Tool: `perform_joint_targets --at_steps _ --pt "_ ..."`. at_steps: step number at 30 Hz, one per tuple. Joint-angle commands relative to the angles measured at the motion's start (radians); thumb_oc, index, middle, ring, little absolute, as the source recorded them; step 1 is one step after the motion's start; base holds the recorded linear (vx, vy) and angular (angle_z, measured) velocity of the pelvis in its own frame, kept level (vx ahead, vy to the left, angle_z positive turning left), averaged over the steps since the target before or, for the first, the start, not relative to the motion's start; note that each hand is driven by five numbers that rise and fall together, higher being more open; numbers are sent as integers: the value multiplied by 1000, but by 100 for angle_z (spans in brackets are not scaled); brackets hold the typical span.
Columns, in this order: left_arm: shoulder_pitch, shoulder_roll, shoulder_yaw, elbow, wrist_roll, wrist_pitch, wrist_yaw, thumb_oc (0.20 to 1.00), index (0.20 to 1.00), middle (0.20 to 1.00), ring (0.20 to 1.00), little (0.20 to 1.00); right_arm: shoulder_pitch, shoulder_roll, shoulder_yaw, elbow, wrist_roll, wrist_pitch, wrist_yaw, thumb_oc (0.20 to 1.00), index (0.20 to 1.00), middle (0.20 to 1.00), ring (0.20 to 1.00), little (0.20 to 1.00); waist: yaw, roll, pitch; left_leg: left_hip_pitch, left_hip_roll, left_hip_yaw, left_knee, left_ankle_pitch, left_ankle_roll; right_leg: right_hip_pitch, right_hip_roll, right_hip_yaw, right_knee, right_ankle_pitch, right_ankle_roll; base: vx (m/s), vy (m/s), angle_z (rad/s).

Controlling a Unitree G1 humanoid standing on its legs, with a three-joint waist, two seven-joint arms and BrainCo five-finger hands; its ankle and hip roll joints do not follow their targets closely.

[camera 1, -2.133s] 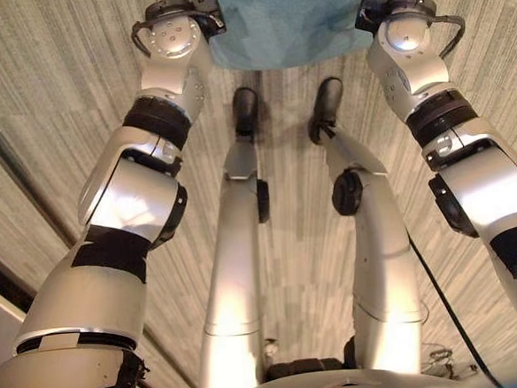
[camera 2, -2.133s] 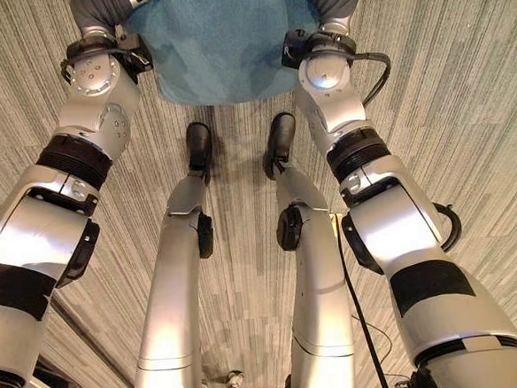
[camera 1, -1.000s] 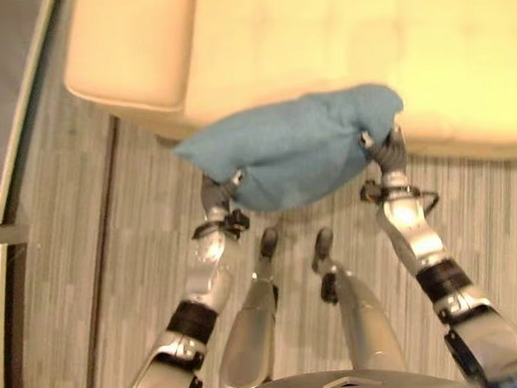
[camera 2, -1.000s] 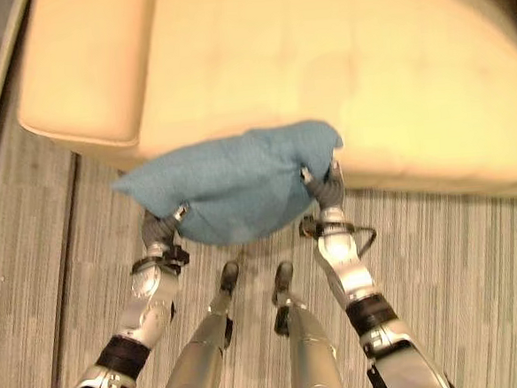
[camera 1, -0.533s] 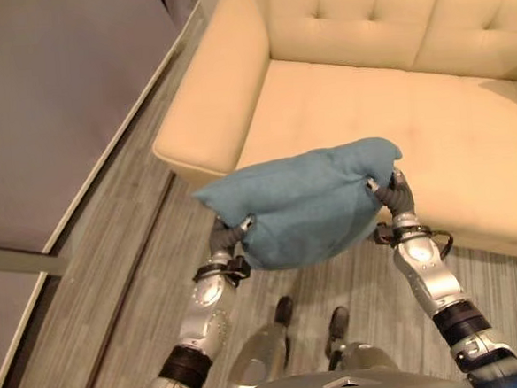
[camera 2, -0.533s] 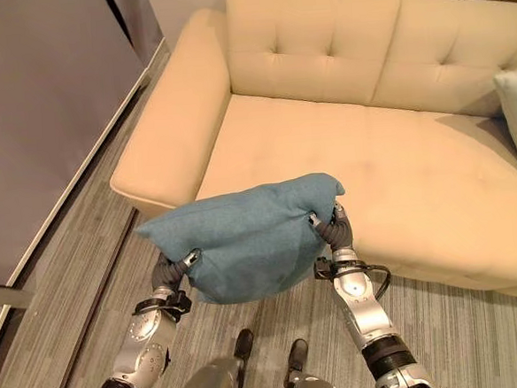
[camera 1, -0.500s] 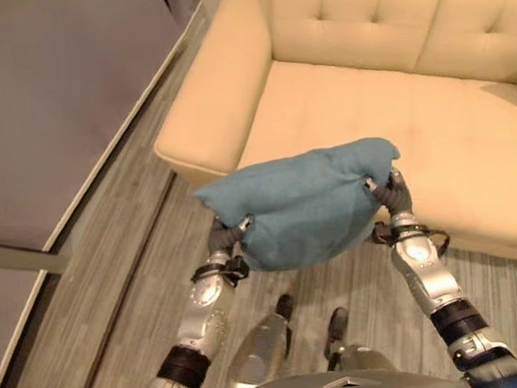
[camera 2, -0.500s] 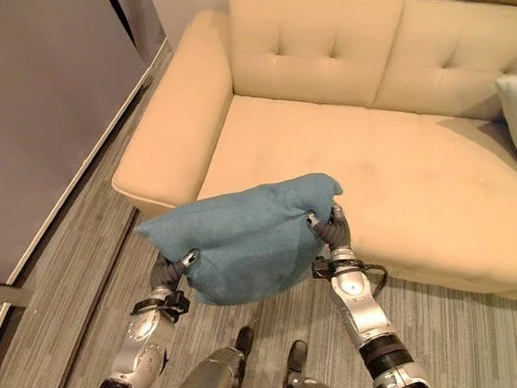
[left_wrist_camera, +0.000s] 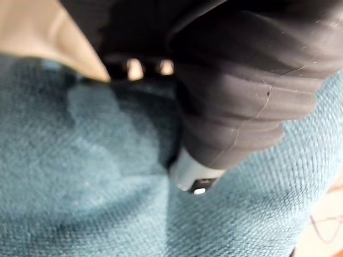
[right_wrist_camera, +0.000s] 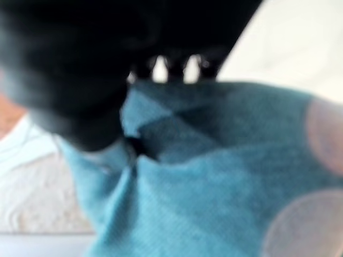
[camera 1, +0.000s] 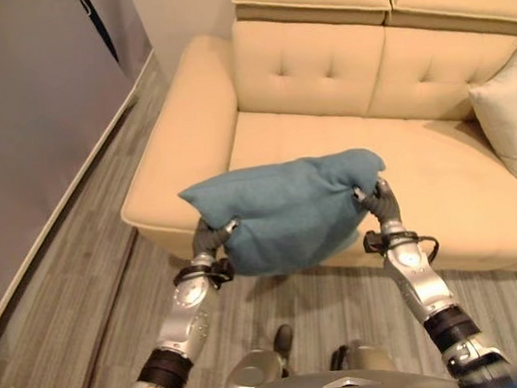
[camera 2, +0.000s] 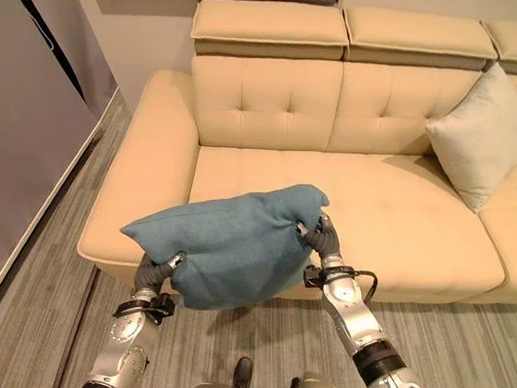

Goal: Pick up all the scattered cushions and arrange them neatly on the sofa.

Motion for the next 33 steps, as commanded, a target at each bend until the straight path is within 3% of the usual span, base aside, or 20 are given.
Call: perform_joint_targets --at_steps 1,4,6,7,11,14,15,17,20,21,22,24,29,33 --pt "-46 -1 -5 -113 26 -89 -22 200 200 200 200 200 -95 -10 1 -68 -4 -70 14 200 200 200 200 200 -3 -33 -31 48 30 -79 -11 -87 -51 58 34 -8 -276 157 15 149 -41 -19" --pt "-70 -3 -20 -91 25 -95 -30 200 200 200 200 200 -108 -14 6 -57 -7 -66 11 200 200 200 200 200 -16 -44 -29 70 25 -102 -12 -110 -61 43 33 21 -369 197 31 198 -54 10" --pt "-71 -13 -25 -88 24 -96 -29 200 200 200 200 200 -102 -14 2 -59 -4 -69 10 200 200 200 200 200 -17 -60 -41 89 30 -108 -22 -125 -72 74 36 18 -380 220 19 316 -130 39" --pt "-64 -21 -27 -94 10 -95 -36 200 200 200 200 200 -83 -26 -9 -68 -4 -69 12 200 200 200 200 200 -26 -67 -58 92 50 -119 6 -158 -94 89 37 12 -371 215 11 358 -167 64" --pt "-69 -33 -44 -87 5 -89 -41 200 200 200 200 200 -51 -40 -24 -78 6 -76 10 200 200 200 200 200 -40 -68 -52 31 64 -117 171 -164 -135 132 43 -20 -364 186 -12 154 -105 64" --pt "-80 -45 -57 -81 -3 -89 -47 200 200 200 200 200 -47 -57 -34 -79 6 -79 -8 200 200 200 200 200 -42 -72 -27 -94 71 -49 357 -138 -146 173 35 -51 -373 158 -39 96 -89 43" --pt "-77 -45 -57 -83 4 -83 -57 200 200 200 200 200 -40 -62 -43 -85 7 -76 -6 200 200 200 200 200 -35 -80 -27 -125 46 -13 336 -180 -124 207 35 -57 -397 145 -39 198 -89 55" --pt "-74 -47 -57 -83 5 -79 -64 200 200 200 200 200 -33 -62 -49 -89 6 -78 -5 200 200 200 200 200 -35 -85 -32 -134 30 -7 304 -186 -117 218 35 -61 -409 142 -37 153 -39 41" --pt "-72 -46 -61 -77 23 -72 -67 200 200 200 200 200 -20 -63 -76 -97 7 -82 -11 200 200 200 200 200 -36 -75 -48 -178 16 61 172 -106 -115 254 52 -73 -442 129 -31 171 38 27" --pt "-78 -41 -60 -76 27 -67 -61 200 200 200 200 200 -25 -61 -81 -90 12 -81 -20 200 200 200 200 200 -21 -68 -49 -213 16 87 124 -47 -120 277 70 -65 -457 117 -31 126 43 26" --pt "-78 -41 -60 -76 27 -67 -60 200 200 200 200 200 -25 -60 -81 -90 12 -81 -20 200 200 200 200 200 -19 -69 -49 -213 16 88 124 -47 -120 277 70 -64 -457 117 -31 166 85 24" --pt "-50 -37 -49 -93 22 -66 -70 200 200 200 200 200 -12 -42 -82 -91 -1 -73 -12 200 200 200 200 200 -12 -61 -66 -155 17 58 51 -28 -109 290 82 -59 -434 98 -27 199 116 -38" --pt "-36 -18 -40 -104 24 -60 -70 200 200 200 200 200 -11 -18 -75 -84 -13 -66 -5 200 200 200 200 200 -7 -69 -85 -67 25 74 -7 -29 -92 302 62 -42 -372 78 -12 176 134 -36" --pt "-55 16 -29 -123 40 -60 -58 200 200 200 200 200 -42 6 -54 -78 -13 -63 3 200 200 200 200 200 -2 -61 -74 -25 44 104 -12 -48 -68 247 46 -22 -222 81 12 74 110 -34"
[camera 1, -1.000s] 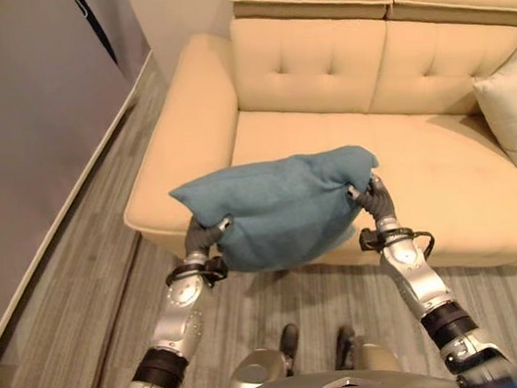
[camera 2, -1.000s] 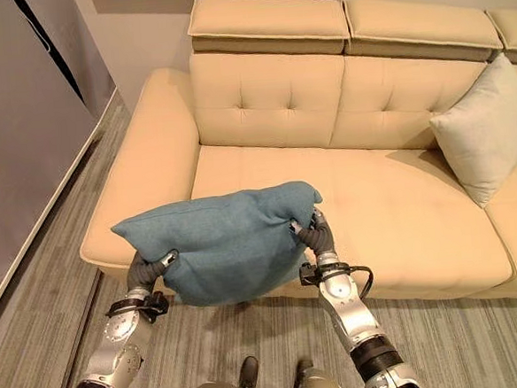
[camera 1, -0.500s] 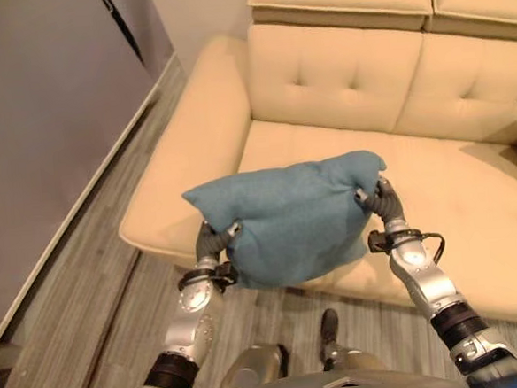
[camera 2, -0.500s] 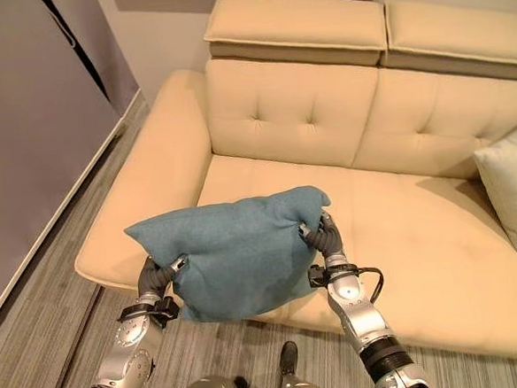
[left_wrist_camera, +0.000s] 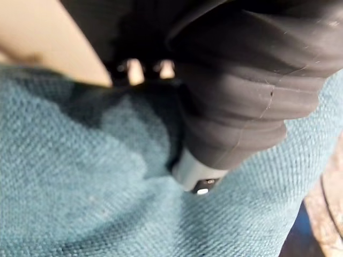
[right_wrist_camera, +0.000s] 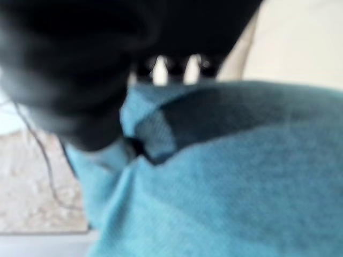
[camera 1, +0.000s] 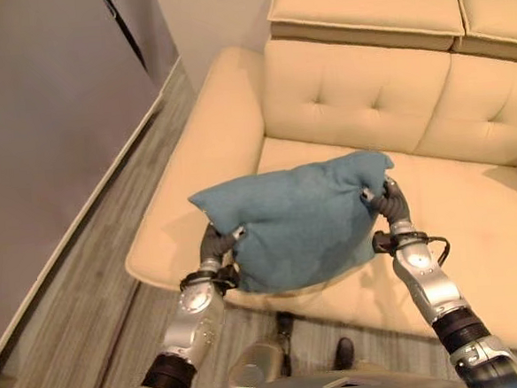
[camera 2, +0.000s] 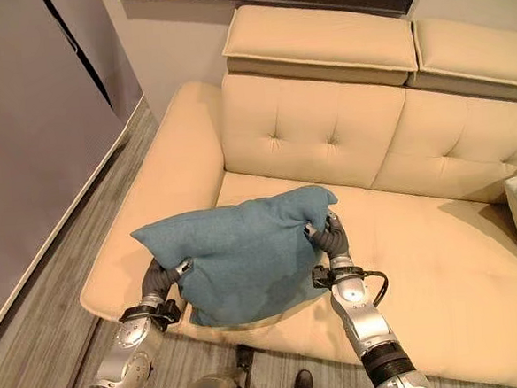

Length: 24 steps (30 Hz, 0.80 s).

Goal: Pick up all the scattered cushions and arrange them neatly on the sofa.

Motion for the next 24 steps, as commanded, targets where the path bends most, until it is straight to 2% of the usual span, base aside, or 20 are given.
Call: perform_joint_targets --at_steps 1,4,6,7,10,14,19,22,24 --pt "-73 19 23 -116 45 -77 -20 200 200 200 200 200 -101 35 6 -47 -2 -72 16 200 200 200 200 200 19 -23 -67 52 51 -33 44 -148 -36 -56 36 -33 119 19 25 100 53 -84" --pt "-85 24 36 -118 52 -78 -8 200 200 200 200 200 -121 43 16 -40 6 -67 17 200 200 200 200 200 21 -17 -62 73 71 0 32 -160 -40 -97 9 -94 66 60 29 97 -14 -87" --pt "-94 24 42 -112 57 -83 0 200 200 200 200 200 -123 40 22 -42 2 -63 22 200 200 200 200 200 11 -11 -51 83 81 7 37 -171 -41 -128 -1 -97 17 83 34 139 -26 -37" --pt "-105 21 37 -104 52 -85 -6 200 200 200 200 200 -122 41 18 -40 7 -60 27 200 200 200 200 200 11 -23 -50 83 69 -2 50 -183 -41 -110 -6 -81 -28 91 38 86 -15 -29" --pt "-132 3 35 -83 51 -95 13 200 200 200 200 200 -131 34 22 -34 -3 -59 16 200 200 200 200 200 7 -33 -53 78 67 -3 54 -188 -53 -103 -11 -92 -54 124 40 105 -75 13" --pt "-165 -15 32 -61 60 -89 44 200 200 200 200 200 -138 19 33 -42 -4 -52 2 200 200 200 200 200 -8 -33 -67 101 83 -11 13 -177 -74 -63 7 -126 -100 113 24 158 -70 32" --pt "-247 -23 24 -42 58 -100 90 200 200 200 200 200 -208 8 50 -44 -16 -53 -33 200 200 200 200 200 -18 -22 -51 83 98 -24 -5 -161 -89 -70 27 -138 -121 102 13 42 -25 2" --pt "-372 -11 -3 -9 58 -116 138 200 200 200 200 200 -319 12 77 -39 -18 -59 -75 200 200 200 200 200 -23 -19 -25 42 104 -32 -9 -145 -96 -103 39 -136 -131 103 9 -56 -26 11" --pt "-517 17 -29 48 57 -140 183 200 200 200 200 200 -444 14 99 -23 -20 -67 -120 200 200 200 200 200 -25 -21 -4 -10 111 -39 -6 -132 -104 -144 52 -129 -132 104 7 -88 -31 2"
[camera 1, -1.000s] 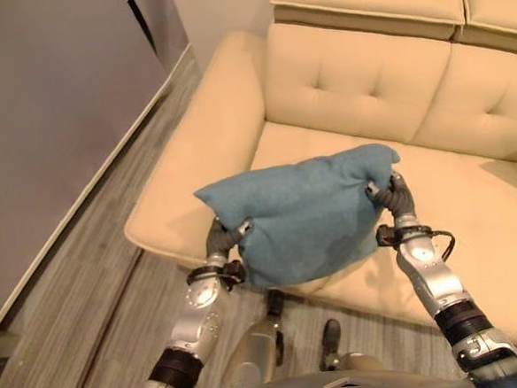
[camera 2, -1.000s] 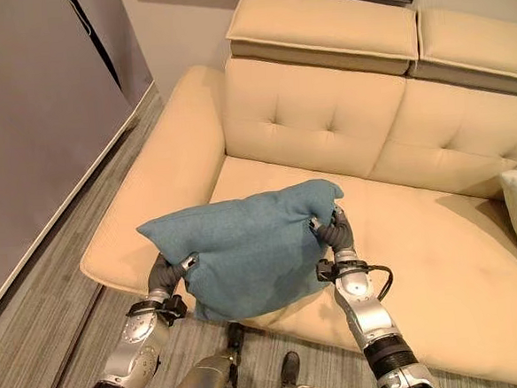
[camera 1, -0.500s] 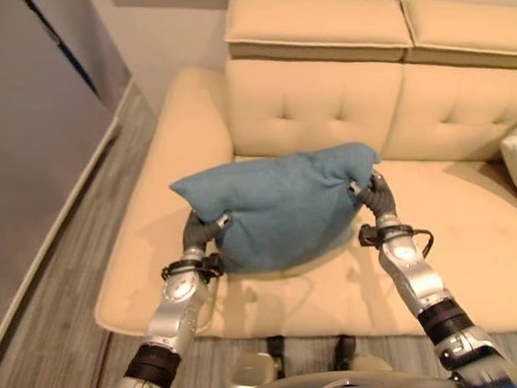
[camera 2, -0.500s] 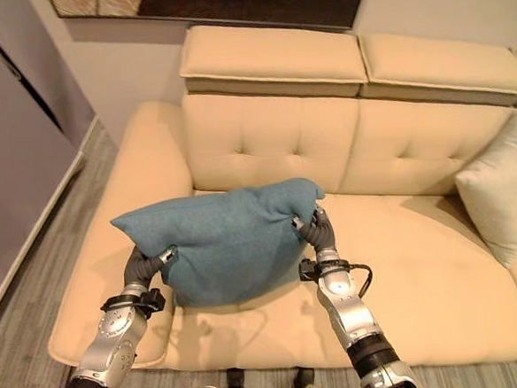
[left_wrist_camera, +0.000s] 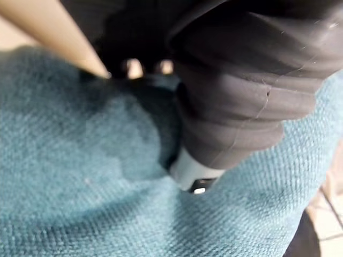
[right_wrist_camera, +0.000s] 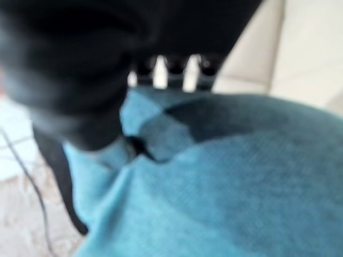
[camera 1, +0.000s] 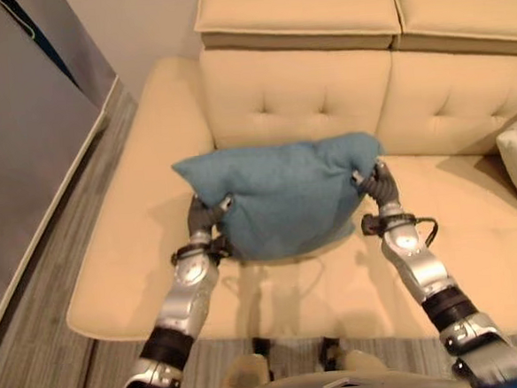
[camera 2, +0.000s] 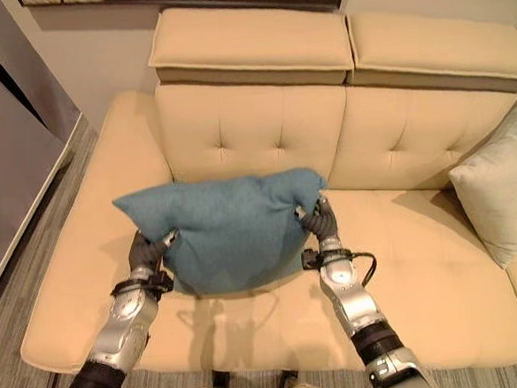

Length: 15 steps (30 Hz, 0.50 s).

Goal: Pick up all the scattered cushions and arrange them neatly on the sofa.

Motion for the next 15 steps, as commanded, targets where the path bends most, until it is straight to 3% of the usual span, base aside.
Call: perform_joint_targets --at_steps 1,8,15 --pt "-281 20 -70 29 45 -138 30 200 200 200 200 200 -206 36 49 -60 -20 -91 -36 200 200 200 200 200 10 -4 -2 -7 3 -56 7 -78 -39 4 10 -15 12 -74 58 -68 -16 4" --pt "-618 124 -143 167 34 -180 94 200 200 200 200 200 -504 -6 69 3 -35 -108 -145 200 200 200 200 200 -9 -4 23 -133 2 -74 14 -50 -53 -109 19 7 42 -67 57 -37 8 5" --pt "-802 199 -193 265 16 -192 100 200 200 200 200 200 -662 -81 86 55 -79 -104 -213 200 200 200 200 200 -19 -1 32 -230 -4 -94 16 -25 -59 -208 14 14 65 -57 59 -5 3 3"
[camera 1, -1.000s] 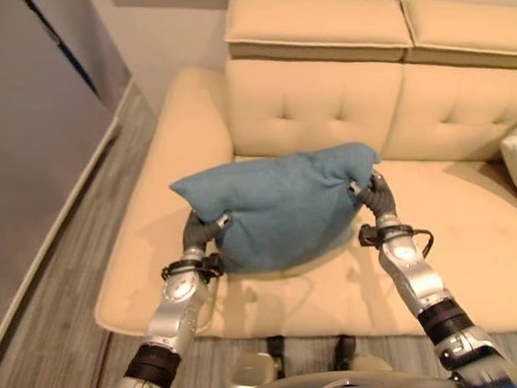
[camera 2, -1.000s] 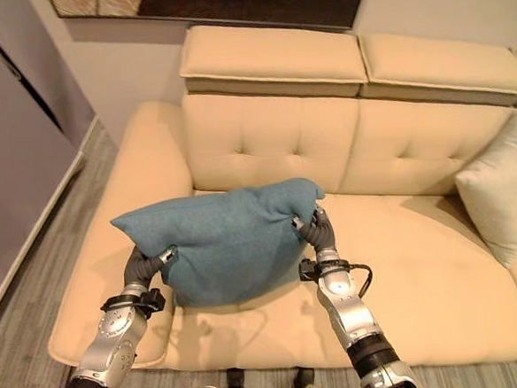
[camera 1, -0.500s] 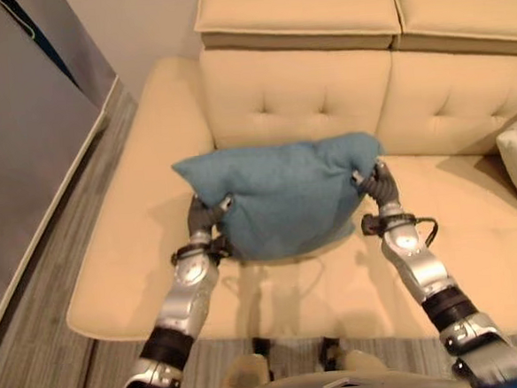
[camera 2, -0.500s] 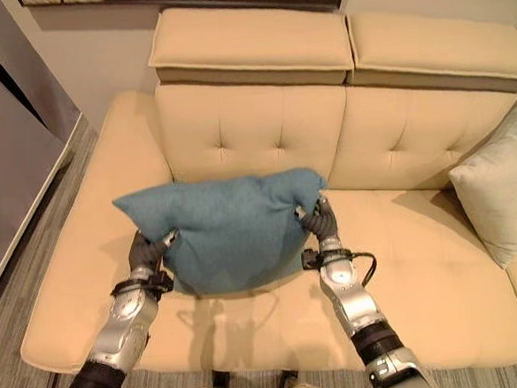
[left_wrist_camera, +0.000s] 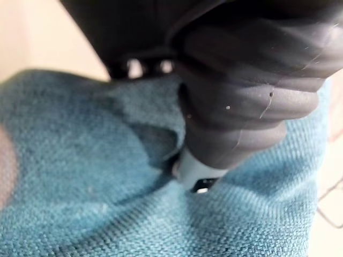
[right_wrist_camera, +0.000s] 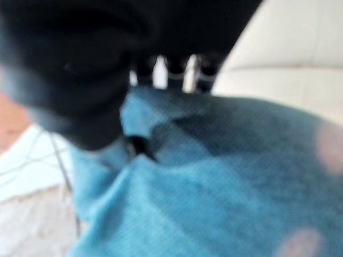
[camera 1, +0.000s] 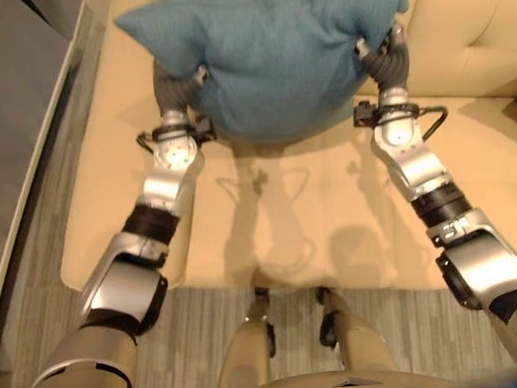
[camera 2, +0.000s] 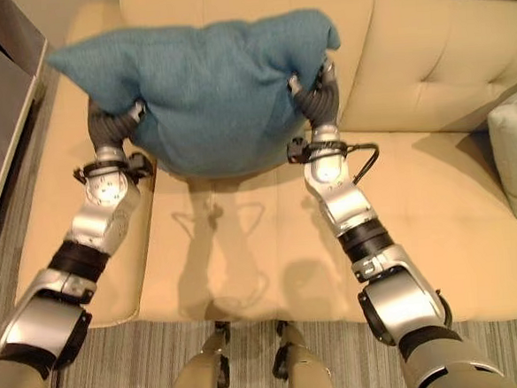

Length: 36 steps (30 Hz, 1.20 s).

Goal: Pick up all the scattered cushions and arrange them neatly on the sofa.

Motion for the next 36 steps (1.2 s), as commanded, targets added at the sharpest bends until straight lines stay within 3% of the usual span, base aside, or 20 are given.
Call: perform_joint_targets --at_steps 1,16,18,20,22,23,30,36 --pt "-193 20 -70 3 14 -113 -27 200 200 200 200 200 -163 3 49 -49 -82 -101 -20 200 200 200 200 200 -1 -5 -10 28 -12 -68 13 -85 -43 36 -2 16 67 -97 89 0 0 0" --pt "-344 46 -115 172 -7 -93 -19 200 200 200 200 200 -274 -2 98 66 -100 -67 -66 200 200 200 200 200 -21 16 21 -90 -16 -87 2 -50 -58 -103 -1 24 96 -86 94 -3 0 2" --pt "-401 54 -131 251 -2 -80 -11 1000 1000 1000 1000 1000 -310 -1 121 131 -116 -56 -86 200 200 200 200 200 -23 18 12 -124 -20 -92 2 -40 -65 -128 1 20 84 -71 99 -2 -18 -1" --pt "-426 57 -139 279 1 -75 -8 1000 1000 1000 1000 1000 -328 -3 129 154 -121 -52 -97 200 200 200 200 200 -24 18 7 -136 -23 -94 2 -37 -67 -135 2 19 78 -67 100 1 -5 2" --pt "-470 76 -151 326 10 -70 3 1000 1000 1000 1000 1000 -371 -11 148 211 -138 -43 -125 758 758 758 758 758 -22 19 -3 -163 -26 -101 2 -27 -72 -153 4 16 67 -59 103 2 -11 2" --pt "-485 88 -155 341 8 -67 3 1000 1000 1000 1000 1000 -385 -15 157 230 -142 -36 -133 1000 1000 1000 1000 1000 -19 21 -7 -173 -28 -104 2 -24 -73 -160 5 14 63 -55 104 0 0 0" --pt "-549 232 -223 479 39 -30 -45 1000 1000 1000 1000 1000 -469 -82 214 374 -134 -11 -148 1000 1000 1000 1000 1000 5 22 -67 -216 -40 -108 2 -14 -80 -185 19 20 10 -30 116 20 0 -2" --pt "-551 275 -201 532 20 -22 -33 1000 1000 1000 1000 1000 -500 -133 226 455 -126 14 -175 1000 1000 1000 1000 1000 18 22 -95 -220 -43 -120 2 -15 -80 -187 20 20 5 -33 115 4 -3 -1"
